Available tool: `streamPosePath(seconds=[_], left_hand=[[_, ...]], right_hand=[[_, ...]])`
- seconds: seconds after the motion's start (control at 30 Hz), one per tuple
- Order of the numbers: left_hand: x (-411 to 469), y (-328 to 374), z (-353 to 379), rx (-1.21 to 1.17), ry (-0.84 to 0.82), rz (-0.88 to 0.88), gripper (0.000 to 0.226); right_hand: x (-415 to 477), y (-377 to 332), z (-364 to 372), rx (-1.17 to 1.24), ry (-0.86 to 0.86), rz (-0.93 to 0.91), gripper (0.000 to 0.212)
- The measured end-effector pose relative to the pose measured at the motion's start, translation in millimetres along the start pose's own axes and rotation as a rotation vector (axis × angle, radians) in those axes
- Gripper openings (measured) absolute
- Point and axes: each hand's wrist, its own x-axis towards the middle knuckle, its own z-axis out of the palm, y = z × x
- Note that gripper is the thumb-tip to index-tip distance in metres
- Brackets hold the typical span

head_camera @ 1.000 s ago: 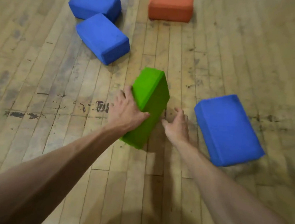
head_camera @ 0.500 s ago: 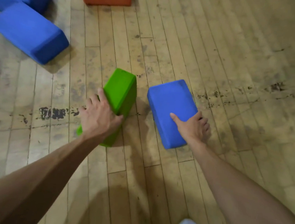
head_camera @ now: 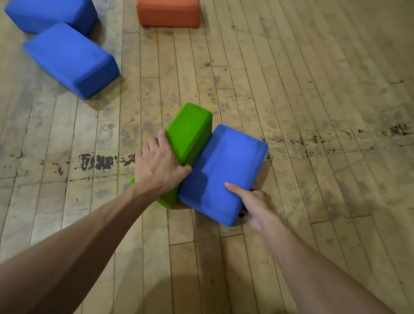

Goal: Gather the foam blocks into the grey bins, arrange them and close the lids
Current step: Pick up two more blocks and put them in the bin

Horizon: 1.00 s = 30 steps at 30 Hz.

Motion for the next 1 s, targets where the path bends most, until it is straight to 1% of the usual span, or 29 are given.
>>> streamPosePath(seconds=[0.03,0.17,0.2,0.23,0.3,0.33,0.4,0.5,0.6,0.67,0.73,0.8,0.87,1.0], left_hand=[[2,-4,-2,-0.043,-0.021,-0.016,0.099],[6,-21,-13,-0.163,-0.091,-0.102,0.098],[5,-25,-17,-0.179,-0.089,-0.121,0.098],[2,-31,-21,-0.199,-0.079,-0.154,0.097],[-11,-43,-36,-0.245,-0.05,-0.267,0.091],[-22,-47,-48,-0.256,-0.047,-0.322,0.088],[-47,-52,-78,-0.261,-0.088,-0.41,0.087],[-89,-38,-144,-0.255,-0.157,-0.496,0.096],[-127,-2,-233,-0.19,-0.14,-0.486,0.093],[-151,30,-299,-0.184,-0.129,-0.494,0.087],[-173,67,-367,-0.233,-0.155,-0.503,0.081],[-193,104,-433,-0.275,-0.182,-0.47,0.077],[-212,137,-491,-0.288,-0.192,-0.409,0.078],[-245,185,-577,-0.331,-0.168,-0.215,0.079]], right_hand=[[-3,0,4,0.045,0.002,0.019,0.039],[-17,-1,16,0.114,0.004,0.044,0.045],[-21,-4,19,0.113,0.016,0.021,0.05],[-26,-6,23,0.09,0.037,-0.012,0.059],[-44,-14,33,-0.058,0.084,-0.091,0.079],[-59,-19,36,-0.157,0.092,-0.11,0.082],[-96,-31,36,-0.354,0.089,-0.111,0.082],[-169,-66,23,-0.665,0.092,-0.098,0.087],[-259,-125,-5,-0.963,0.149,-0.156,0.087],[-326,-174,-27,-1.058,0.177,-0.221,0.086],[-396,-227,-51,-1.131,0.208,-0.303,0.086],[-466,-275,-73,-1.209,0.255,-0.391,0.087],[-531,-313,-93,-1.217,0.298,-0.43,0.087],[-631,-357,-117,-1.098,0.423,-0.417,0.086]])
